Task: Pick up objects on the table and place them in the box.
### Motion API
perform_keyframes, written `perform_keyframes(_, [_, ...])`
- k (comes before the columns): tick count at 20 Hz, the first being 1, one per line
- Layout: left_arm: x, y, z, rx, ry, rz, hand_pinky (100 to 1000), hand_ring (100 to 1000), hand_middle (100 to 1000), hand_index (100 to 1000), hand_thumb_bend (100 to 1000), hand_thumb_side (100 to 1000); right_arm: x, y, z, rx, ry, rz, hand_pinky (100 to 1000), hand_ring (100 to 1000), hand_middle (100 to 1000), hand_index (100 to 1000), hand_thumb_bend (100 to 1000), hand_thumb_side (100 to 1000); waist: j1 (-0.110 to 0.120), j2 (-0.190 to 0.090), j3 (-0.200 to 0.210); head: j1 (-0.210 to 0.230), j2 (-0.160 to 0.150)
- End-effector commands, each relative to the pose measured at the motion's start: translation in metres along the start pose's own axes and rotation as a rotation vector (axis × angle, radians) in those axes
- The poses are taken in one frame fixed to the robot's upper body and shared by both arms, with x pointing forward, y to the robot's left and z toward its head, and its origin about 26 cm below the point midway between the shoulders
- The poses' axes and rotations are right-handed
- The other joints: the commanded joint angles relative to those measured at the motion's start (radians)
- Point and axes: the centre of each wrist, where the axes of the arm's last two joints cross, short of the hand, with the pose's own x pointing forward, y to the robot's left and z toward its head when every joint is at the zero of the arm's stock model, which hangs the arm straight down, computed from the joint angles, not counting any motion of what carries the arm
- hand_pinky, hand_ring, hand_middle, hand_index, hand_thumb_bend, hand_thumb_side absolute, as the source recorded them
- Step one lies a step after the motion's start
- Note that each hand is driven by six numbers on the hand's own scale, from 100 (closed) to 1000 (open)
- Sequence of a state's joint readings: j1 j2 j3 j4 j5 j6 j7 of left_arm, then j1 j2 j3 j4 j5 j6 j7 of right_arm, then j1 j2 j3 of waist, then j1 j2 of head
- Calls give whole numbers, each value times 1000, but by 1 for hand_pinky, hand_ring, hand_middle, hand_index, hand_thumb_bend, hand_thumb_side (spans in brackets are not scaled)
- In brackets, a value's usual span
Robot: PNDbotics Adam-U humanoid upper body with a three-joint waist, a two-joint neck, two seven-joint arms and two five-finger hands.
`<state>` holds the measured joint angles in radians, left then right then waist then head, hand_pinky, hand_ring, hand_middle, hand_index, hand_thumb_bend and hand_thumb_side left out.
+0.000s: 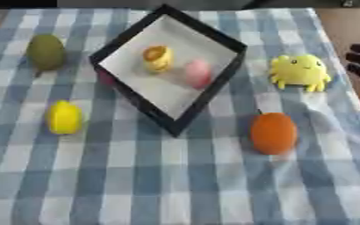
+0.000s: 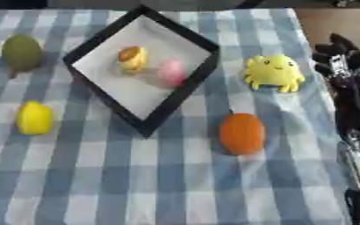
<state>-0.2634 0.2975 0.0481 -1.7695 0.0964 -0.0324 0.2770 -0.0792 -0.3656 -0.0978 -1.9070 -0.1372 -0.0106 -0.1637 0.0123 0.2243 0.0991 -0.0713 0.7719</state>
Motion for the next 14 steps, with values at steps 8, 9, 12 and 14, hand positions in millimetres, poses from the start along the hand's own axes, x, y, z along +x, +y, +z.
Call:
perform_keyframes(8, [7,5,-5,12,-32,-12,860,1000,993,884,122,865,11,-5,-10,24,-43,37,881,852,785,922,100,761,-6,-7,3,6,-2])
perform_keyframes(9, [7,5,-5,12,-31,-13,860,1000,993,884,122,865,13,-6,-12,31,-50,46,881,855,788,923,100,750,-7,-9,2,7,-2])
perform_keyframes(12, [6,7,-5,10,-27,-22,860,1000,993,884,121,865,26,-11,-19,71,-84,104,883,863,796,924,100,723,-13,-15,-1,11,-2])
perform_keyframes(14, [6,8,-4,10,-25,-27,860,1000,993,884,121,864,34,-15,-24,102,-99,150,886,871,804,925,100,709,-17,-19,-2,11,-2])
